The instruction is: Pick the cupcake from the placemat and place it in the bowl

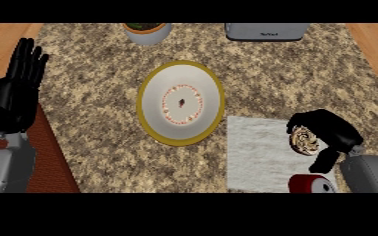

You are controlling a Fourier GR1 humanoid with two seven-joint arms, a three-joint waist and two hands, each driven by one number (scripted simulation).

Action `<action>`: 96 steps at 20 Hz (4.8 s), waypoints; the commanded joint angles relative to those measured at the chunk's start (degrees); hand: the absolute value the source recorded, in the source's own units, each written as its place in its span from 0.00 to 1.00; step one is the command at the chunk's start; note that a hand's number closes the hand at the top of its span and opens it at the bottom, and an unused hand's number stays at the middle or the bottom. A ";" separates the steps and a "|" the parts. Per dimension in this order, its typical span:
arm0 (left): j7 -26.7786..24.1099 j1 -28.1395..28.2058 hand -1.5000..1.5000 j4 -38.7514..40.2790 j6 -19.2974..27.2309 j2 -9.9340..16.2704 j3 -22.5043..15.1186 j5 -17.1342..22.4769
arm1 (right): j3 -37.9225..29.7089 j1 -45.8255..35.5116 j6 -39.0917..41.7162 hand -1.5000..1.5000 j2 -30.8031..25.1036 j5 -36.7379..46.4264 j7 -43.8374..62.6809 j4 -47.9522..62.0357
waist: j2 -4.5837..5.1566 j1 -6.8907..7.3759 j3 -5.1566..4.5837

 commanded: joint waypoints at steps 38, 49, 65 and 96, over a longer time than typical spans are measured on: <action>-2.69 -0.34 0.50 2.92 -1.85 -0.87 0.81 -0.52 | -20.22 -54.09 9.31 1.00 -15.61 -10.34 -31.80 46.80 | -0.06 0.42 0.09; 0.39 -0.21 0.50 1.73 -1.31 -0.08 1.73 -0.19 | -15.97 -60.98 19.19 1.00 -3.77 -15.10 -14.49 38.42 | -0.72 -1.13 0.08; 1.80 0.76 0.50 -0.88 -3.23 2.15 3.68 1.20 | -3.41 -45.22 19.64 1.00 20.55 -15.38 11.29 9.96 | -0.48 -0.86 0.17; 2.29 -2.07 0.50 -0.85 -1.90 -0.45 1.60 -0.52 | -10.80 -47.11 -13.93 0.00 18.28 -44.74 10.93 35.65 | 0.41 1.21 0.20</action>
